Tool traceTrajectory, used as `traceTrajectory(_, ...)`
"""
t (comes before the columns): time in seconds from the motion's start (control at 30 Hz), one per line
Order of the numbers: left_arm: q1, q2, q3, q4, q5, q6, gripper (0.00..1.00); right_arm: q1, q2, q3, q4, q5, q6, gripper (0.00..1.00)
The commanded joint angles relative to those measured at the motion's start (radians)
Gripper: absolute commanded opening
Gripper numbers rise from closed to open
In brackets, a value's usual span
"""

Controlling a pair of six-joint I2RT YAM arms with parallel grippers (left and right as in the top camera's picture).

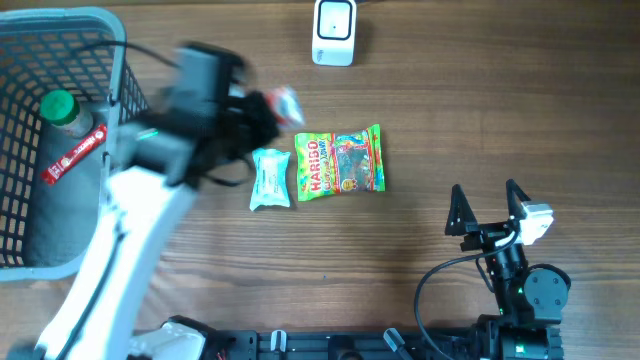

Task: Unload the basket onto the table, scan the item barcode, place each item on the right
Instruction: 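Pick the small orange box from the basket with the left gripper, set it down, then grasp the green-capped jar with the left gripper and place it right of the bag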

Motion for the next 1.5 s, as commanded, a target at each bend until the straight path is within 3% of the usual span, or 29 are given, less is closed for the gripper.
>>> traceTrajectory(0.0,-0.129,0.132,-0.14,0.033,-0.077,-0.023,0.04,0.002,-0.002,-0.001,0.003,0.006,-0.013,1.0)
traceTrajectory(0.1,-0.16,0.208,-0.288,0.066,-0.084,-0.034,0.04,0.002,-0.002,-0.001,0.003,0.006,-0.013,1.0)
traceTrajectory(0.2,-0.154,0.216,-0.497,0.294,-0.038,-0.054,0.04,0.002,-0.002,-0.001,0.002,0.006,-0.013,1.0)
traceTrajectory(0.3,-0.156,0.216,-0.574,0.452,-0.032,-0.053,0.06,0.002,-0.002,-0.001,0.003,0.006,-0.013,1.0)
traceTrajectory(0.33,-0.156,0.216,-0.581,0.496,-0.06,-0.034,0.15,0.002,-0.002,-0.001,0.003,0.006,-0.013,1.0)
traceTrajectory(0.37,-0.153,0.215,-0.58,0.536,-0.109,0.003,0.57,0.002,-0.002,-0.001,0.003,0.006,-0.013,0.99)
traceTrajectory(0.4,-0.141,0.208,-0.562,0.548,-0.136,0.011,0.88,0.002,-0.002,-0.001,0.003,0.006,-0.013,1.0)
traceTrajectory(0.47,-0.115,0.175,-0.464,0.468,-0.132,0.011,1.0,0.002,-0.002,-0.001,0.003,0.006,-0.013,1.0)
traceTrajectory(0.57,-0.098,0.06,-0.138,0.238,-0.151,0.122,1.0,0.002,-0.002,-0.001,0.003,0.006,-0.013,1.0)
traceTrajectory(0.7,-0.022,-0.043,0.264,0.084,-0.394,0.225,1.0,0.002,-0.002,-0.001,0.003,0.006,-0.014,1.0)
traceTrajectory(0.77,0.1,-0.085,0.306,0.075,-0.477,0.222,1.0,0.002,-0.002,-0.001,0.003,0.006,-0.013,1.0)
traceTrajectory(0.9,0.471,-0.07,0.291,-0.026,-0.467,0.108,1.0,0.002,-0.002,-0.001,0.003,0.006,-0.013,1.0)
traceTrajectory(0.97,0.673,-0.023,0.262,-0.029,-0.397,0.107,1.0,0.002,-0.002,-0.001,0.003,0.006,-0.013,1.0)
traceTrajectory(1.03,0.791,0.024,0.187,0.049,-0.382,0.114,0.99,0.002,-0.002,-0.001,0.002,0.006,-0.013,1.0)
traceTrajectory(1.07,0.819,0.037,0.138,0.112,-0.381,0.139,0.94,0.002,-0.002,-0.001,0.003,0.006,-0.013,1.0)
traceTrajectory(1.2,0.845,0.048,-0.158,0.539,-0.376,0.346,1.0,0.002,-0.002,-0.001,0.002,0.006,-0.013,1.0)
traceTrajectory(1.27,0.845,0.101,-0.279,0.806,-0.273,0.571,1.0,0.002,-0.002,-0.001,0.002,0.006,-0.013,1.0)
traceTrajectory(1.33,0.845,0.174,-0.298,0.905,-0.222,0.68,1.0,0.002,-0.002,-0.001,0.002,0.006,-0.014,1.0)
traceTrajectory(1.47,0.854,0.351,-0.298,1.032,-0.225,0.692,1.0,0.002,-0.002,-0.001,0.003,0.006,-0.013,1.0)
